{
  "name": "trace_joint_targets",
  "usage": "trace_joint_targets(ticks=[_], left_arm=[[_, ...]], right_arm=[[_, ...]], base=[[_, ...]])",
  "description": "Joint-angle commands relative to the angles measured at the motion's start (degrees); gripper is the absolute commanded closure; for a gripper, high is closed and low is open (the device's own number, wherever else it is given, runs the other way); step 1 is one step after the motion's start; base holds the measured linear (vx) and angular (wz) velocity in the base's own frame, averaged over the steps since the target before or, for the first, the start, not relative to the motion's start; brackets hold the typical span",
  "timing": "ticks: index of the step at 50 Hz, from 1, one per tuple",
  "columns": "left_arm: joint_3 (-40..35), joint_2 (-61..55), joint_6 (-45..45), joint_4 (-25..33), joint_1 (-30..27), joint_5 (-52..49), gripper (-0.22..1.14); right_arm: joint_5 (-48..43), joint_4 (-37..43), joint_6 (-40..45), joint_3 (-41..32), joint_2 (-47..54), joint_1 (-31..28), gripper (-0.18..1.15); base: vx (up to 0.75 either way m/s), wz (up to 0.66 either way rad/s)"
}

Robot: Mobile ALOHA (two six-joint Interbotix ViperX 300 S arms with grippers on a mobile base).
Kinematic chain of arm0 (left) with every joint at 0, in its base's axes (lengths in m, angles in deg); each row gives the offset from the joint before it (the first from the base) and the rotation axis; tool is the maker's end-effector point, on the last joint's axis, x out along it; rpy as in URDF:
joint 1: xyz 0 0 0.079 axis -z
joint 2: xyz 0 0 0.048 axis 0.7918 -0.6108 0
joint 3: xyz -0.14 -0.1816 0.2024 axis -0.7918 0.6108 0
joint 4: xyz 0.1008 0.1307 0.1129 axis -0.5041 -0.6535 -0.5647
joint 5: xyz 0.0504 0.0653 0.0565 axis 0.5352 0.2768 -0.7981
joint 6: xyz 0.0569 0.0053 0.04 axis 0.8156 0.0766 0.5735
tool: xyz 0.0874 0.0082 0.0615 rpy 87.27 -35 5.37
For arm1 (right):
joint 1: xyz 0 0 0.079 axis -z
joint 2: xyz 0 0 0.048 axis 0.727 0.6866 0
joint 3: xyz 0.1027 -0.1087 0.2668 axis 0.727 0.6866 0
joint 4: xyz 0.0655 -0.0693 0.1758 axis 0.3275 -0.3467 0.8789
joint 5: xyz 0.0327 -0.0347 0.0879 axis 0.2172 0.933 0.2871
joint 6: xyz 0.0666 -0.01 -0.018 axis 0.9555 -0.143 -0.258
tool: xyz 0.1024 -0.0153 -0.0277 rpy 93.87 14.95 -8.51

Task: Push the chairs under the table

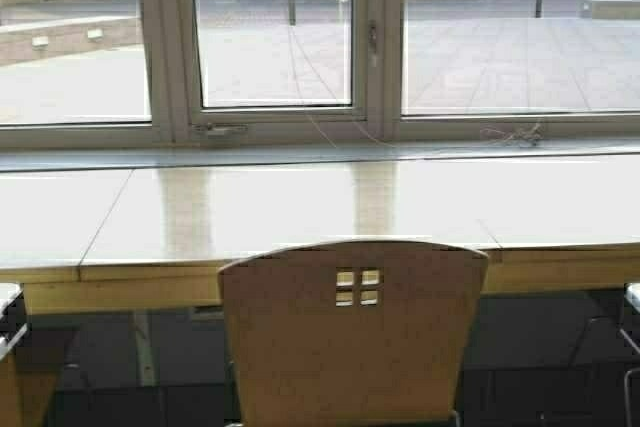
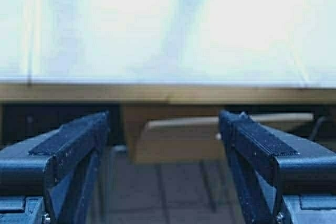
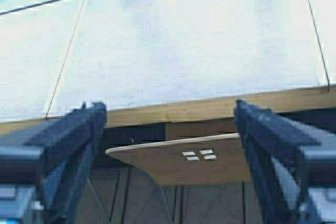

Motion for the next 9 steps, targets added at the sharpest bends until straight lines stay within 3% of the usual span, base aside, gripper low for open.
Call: trace_joint_targets(ticks=[1, 9], left_arm=[[0.88, -0.18, 0.44, -2.20, -0.26, 2.90, -0.03], [0.88, -0.18, -0.26, -7.47, -0.26, 6.24, -0.03]], right_arm=[[-3.25, -3.78, -0.09, 2.72, -5.54, 0.70, -0.07], [-9.67, -5.45, -0.09, 8.09, -9.93, 1.14, -0.07]], base=[[-0.23, 0.39], [-0.26, 0.46]])
